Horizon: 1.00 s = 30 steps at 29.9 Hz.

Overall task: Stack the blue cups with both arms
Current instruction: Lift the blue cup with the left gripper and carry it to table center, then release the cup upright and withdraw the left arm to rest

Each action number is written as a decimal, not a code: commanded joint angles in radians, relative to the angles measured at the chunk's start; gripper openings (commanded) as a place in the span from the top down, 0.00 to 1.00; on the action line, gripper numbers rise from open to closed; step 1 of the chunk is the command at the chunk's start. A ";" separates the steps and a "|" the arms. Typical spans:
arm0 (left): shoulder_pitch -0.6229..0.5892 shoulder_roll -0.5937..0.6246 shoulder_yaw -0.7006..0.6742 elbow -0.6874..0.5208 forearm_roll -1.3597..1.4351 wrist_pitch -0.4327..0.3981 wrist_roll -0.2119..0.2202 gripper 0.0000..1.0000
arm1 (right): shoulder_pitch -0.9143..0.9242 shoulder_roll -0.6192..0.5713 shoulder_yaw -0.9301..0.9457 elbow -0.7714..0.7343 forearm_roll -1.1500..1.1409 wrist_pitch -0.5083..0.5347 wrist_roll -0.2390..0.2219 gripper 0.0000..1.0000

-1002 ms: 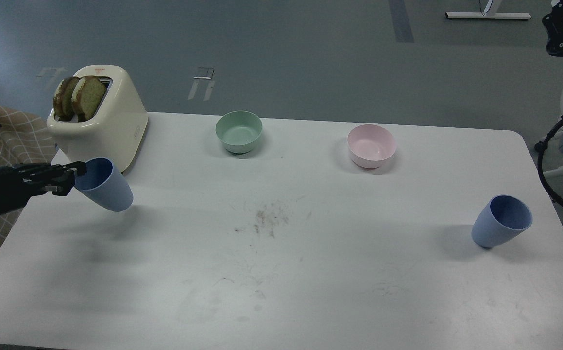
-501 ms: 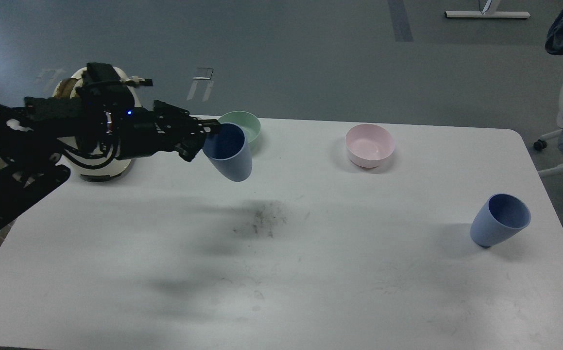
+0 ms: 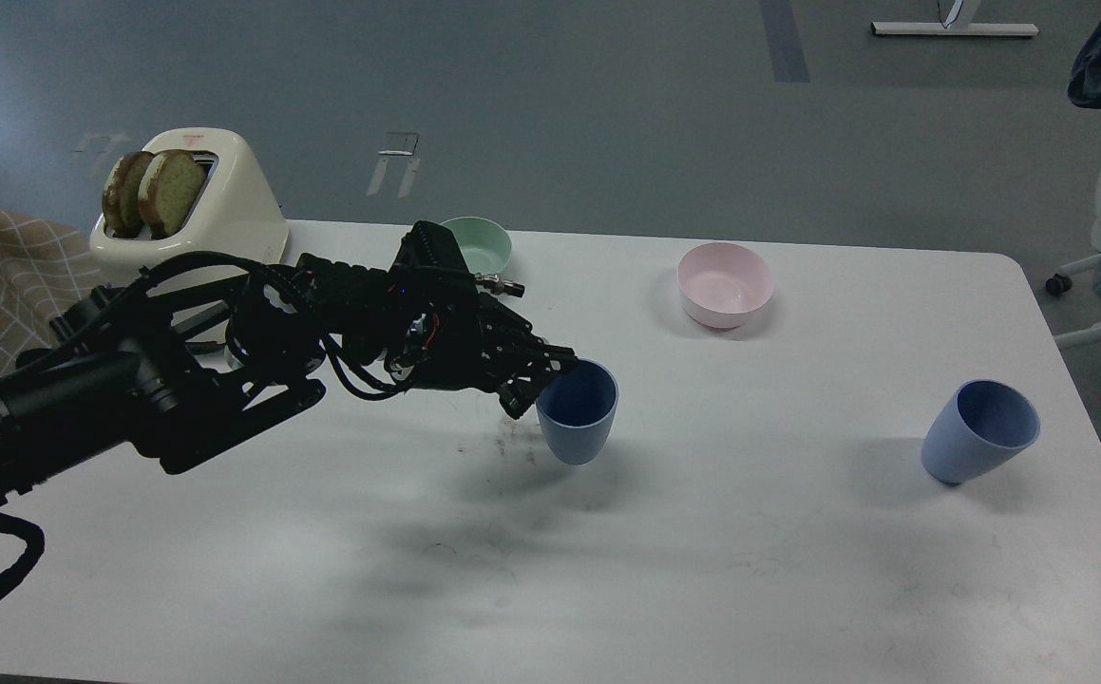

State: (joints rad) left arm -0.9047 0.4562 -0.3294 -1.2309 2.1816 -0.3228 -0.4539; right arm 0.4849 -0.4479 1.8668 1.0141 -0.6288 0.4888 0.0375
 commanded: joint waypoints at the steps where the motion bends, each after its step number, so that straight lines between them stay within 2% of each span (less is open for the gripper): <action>1: 0.001 -0.007 0.019 0.008 0.000 -0.001 0.004 1.00 | 0.001 0.000 -0.003 0.003 0.000 0.000 -0.001 0.00; 11: 0.004 -0.025 0.041 0.013 0.000 -0.004 0.026 1.00 | 0.000 0.000 -0.003 0.004 0.000 0.000 -0.001 0.00; 13: 0.007 -0.031 0.041 0.014 0.000 -0.004 0.049 0.98 | 0.001 0.000 -0.003 0.004 0.000 0.000 -0.001 0.00; 14: 0.012 -0.033 0.041 0.014 0.000 -0.004 0.067 0.94 | 0.000 0.000 -0.003 0.006 0.000 0.000 -0.001 0.00; 15: 0.013 -0.034 0.039 0.014 0.000 -0.004 0.084 0.81 | 0.000 0.000 -0.003 0.004 0.000 0.000 -0.001 0.00; 16: 0.013 -0.034 0.039 0.014 0.000 -0.004 0.084 0.81 | 0.000 0.000 -0.003 0.004 0.000 0.000 -0.001 0.00; 17: 0.013 -0.034 0.038 0.014 0.000 -0.004 0.089 0.64 | 0.000 0.000 -0.003 0.004 0.000 0.000 -0.001 0.00; 19: 0.013 -0.034 0.033 0.014 0.000 -0.004 0.089 0.49 | -0.002 0.000 -0.003 0.004 0.000 0.000 -0.001 0.00; 24: 0.012 -0.033 0.032 0.014 0.000 -0.004 0.090 0.47 | -0.006 0.002 -0.003 0.004 0.000 0.000 -0.001 0.00; 30: 0.001 -0.011 -0.005 0.008 -0.042 -0.002 0.089 0.20 | -0.014 0.000 -0.003 0.004 0.000 0.000 -0.001 0.00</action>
State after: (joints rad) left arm -0.8952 0.4351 -0.3104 -1.2208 2.1744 -0.3269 -0.3636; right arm 0.4763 -0.4472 1.8637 1.0189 -0.6289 0.4888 0.0368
